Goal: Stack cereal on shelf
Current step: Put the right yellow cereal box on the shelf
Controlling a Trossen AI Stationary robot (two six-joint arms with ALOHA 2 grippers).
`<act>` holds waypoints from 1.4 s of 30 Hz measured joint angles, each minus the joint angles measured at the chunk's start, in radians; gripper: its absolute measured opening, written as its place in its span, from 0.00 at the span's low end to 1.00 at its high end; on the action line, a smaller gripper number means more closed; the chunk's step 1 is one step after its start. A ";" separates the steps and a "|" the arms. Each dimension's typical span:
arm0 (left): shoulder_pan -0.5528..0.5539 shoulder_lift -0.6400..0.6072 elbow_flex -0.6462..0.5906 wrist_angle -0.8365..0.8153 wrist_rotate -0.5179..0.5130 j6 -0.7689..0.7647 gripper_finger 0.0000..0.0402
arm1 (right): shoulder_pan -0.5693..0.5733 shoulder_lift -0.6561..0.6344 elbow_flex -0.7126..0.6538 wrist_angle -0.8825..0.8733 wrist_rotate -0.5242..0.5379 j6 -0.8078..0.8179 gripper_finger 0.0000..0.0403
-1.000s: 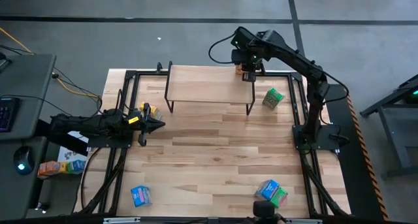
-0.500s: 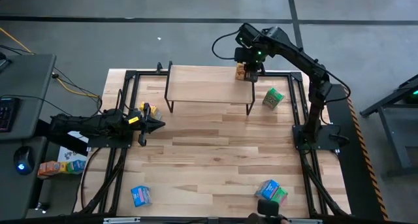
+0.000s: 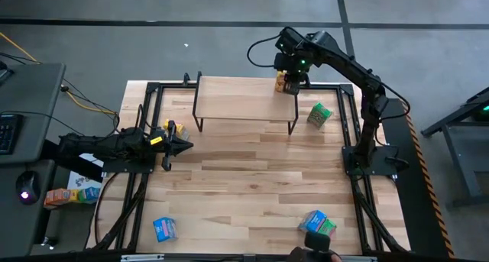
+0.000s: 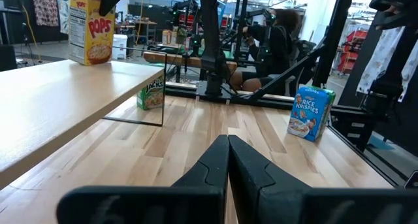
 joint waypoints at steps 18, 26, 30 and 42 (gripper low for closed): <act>0.000 0.000 0.000 0.000 0.000 0.000 0.00 | 0.007 0.000 0.000 0.025 0.062 -0.075 0.55; 0.000 0.000 0.000 0.000 0.000 0.000 0.00 | 0.009 0.000 0.000 0.016 0.115 -0.114 0.55; 0.000 0.000 0.000 0.000 0.000 0.000 0.00 | 0.020 0.000 0.000 0.005 0.114 -0.200 0.55; 0.000 0.000 0.000 0.000 0.000 0.000 0.00 | 0.045 0.000 0.000 0.034 0.143 -0.388 0.55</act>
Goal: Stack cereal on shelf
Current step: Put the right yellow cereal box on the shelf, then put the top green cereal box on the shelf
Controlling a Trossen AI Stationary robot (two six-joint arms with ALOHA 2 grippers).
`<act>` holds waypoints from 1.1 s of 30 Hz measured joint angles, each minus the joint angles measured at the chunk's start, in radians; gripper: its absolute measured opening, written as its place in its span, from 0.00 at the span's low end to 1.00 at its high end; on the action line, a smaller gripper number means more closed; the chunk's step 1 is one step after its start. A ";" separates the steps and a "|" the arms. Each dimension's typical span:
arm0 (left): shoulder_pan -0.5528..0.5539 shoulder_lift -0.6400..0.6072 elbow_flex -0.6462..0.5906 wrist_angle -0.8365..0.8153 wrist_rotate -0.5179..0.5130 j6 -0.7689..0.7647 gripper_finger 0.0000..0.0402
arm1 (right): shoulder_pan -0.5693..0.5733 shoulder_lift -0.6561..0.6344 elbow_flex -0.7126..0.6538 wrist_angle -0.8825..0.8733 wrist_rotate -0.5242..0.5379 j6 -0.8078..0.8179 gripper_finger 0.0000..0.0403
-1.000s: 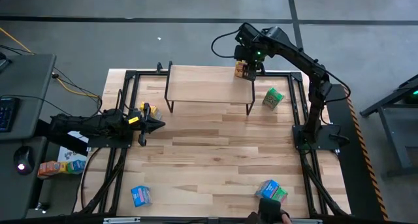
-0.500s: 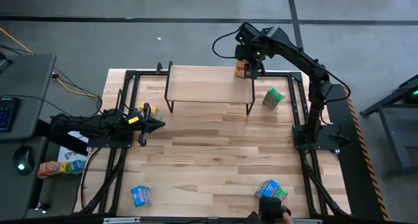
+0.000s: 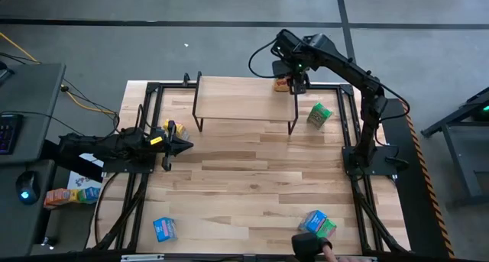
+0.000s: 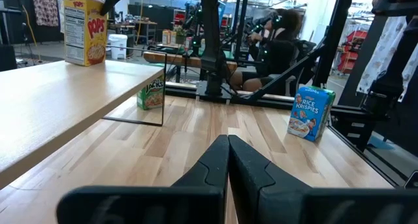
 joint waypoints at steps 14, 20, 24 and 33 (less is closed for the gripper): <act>0.000 0.000 0.000 0.000 0.000 0.000 0.00 | 0.001 0.000 0.000 0.005 0.002 0.036 0.55; 0.000 0.000 0.000 0.000 0.000 0.000 0.00 | 0.008 0.000 0.000 0.005 0.001 0.033 0.55; 0.000 0.000 0.000 0.000 0.000 0.000 0.00 | 0.024 -0.001 0.034 0.007 -0.002 0.031 0.55; 0.000 0.000 0.000 0.000 0.000 0.000 0.00 | 0.064 -0.001 0.199 0.003 -0.022 0.044 0.55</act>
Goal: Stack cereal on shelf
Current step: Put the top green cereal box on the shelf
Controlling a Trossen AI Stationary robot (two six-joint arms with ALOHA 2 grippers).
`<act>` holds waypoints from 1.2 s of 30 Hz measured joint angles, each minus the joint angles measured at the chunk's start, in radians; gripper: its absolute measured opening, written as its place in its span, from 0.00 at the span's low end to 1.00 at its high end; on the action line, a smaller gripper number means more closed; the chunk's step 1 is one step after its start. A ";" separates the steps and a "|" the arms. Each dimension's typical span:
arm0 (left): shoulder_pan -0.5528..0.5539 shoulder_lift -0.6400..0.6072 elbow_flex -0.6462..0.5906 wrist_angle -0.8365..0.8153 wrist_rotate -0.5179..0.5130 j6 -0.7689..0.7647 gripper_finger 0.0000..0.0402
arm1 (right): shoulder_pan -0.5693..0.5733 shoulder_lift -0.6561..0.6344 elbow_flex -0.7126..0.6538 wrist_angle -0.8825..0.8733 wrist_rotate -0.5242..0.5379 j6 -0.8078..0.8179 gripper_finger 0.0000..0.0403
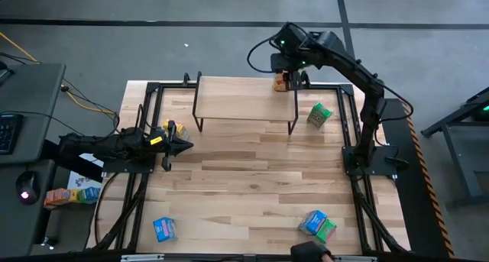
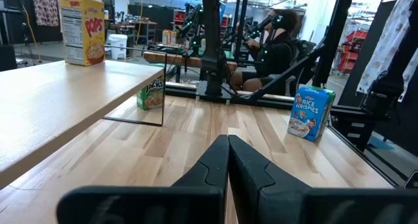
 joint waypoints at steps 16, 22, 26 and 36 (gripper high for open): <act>0.000 0.000 0.000 0.000 0.000 0.000 0.00 | 0.020 -0.141 0.024 -0.035 -0.053 0.374 0.55; 0.000 0.000 0.000 0.000 0.000 0.000 0.00 | 0.020 -0.164 0.023 -0.139 -0.103 0.487 0.55; 0.000 0.000 0.000 0.000 0.000 0.000 0.00 | 0.024 -0.192 -0.006 -0.137 -0.165 0.549 0.55; 0.000 0.000 0.000 0.000 0.000 0.000 0.00 | 0.086 -0.393 -0.380 -0.104 -0.202 0.637 0.55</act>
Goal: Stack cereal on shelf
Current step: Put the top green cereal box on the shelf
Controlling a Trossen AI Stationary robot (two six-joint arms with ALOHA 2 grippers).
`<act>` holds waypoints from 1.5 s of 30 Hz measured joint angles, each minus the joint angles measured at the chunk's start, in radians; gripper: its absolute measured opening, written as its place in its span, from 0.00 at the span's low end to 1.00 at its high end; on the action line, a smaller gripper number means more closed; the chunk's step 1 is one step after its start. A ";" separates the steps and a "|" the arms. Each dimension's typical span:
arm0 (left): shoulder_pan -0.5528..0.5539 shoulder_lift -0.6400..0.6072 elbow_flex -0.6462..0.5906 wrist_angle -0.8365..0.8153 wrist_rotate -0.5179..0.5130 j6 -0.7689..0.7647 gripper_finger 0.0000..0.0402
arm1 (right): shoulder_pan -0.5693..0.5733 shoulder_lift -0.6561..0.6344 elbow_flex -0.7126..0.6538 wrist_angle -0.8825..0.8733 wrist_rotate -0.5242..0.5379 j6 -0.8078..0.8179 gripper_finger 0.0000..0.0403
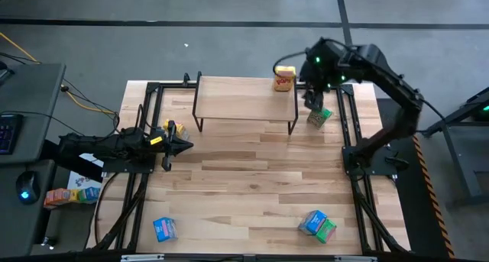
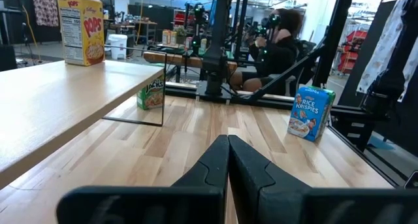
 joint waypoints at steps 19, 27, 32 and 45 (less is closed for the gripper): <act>0.000 0.000 0.000 0.000 0.000 0.000 0.00 | 0.087 -0.418 -0.811 0.347 0.230 0.433 0.55; 0.000 0.000 0.000 0.000 0.000 0.000 0.00 | 0.083 -0.420 -0.882 0.386 0.419 0.612 0.55; 0.000 0.000 0.000 0.000 0.000 0.000 0.00 | 0.073 -0.406 -0.922 0.444 0.415 0.613 0.55; 0.000 0.000 0.000 0.000 0.000 0.000 0.00 | -0.108 -0.287 -0.953 0.454 0.327 0.467 0.55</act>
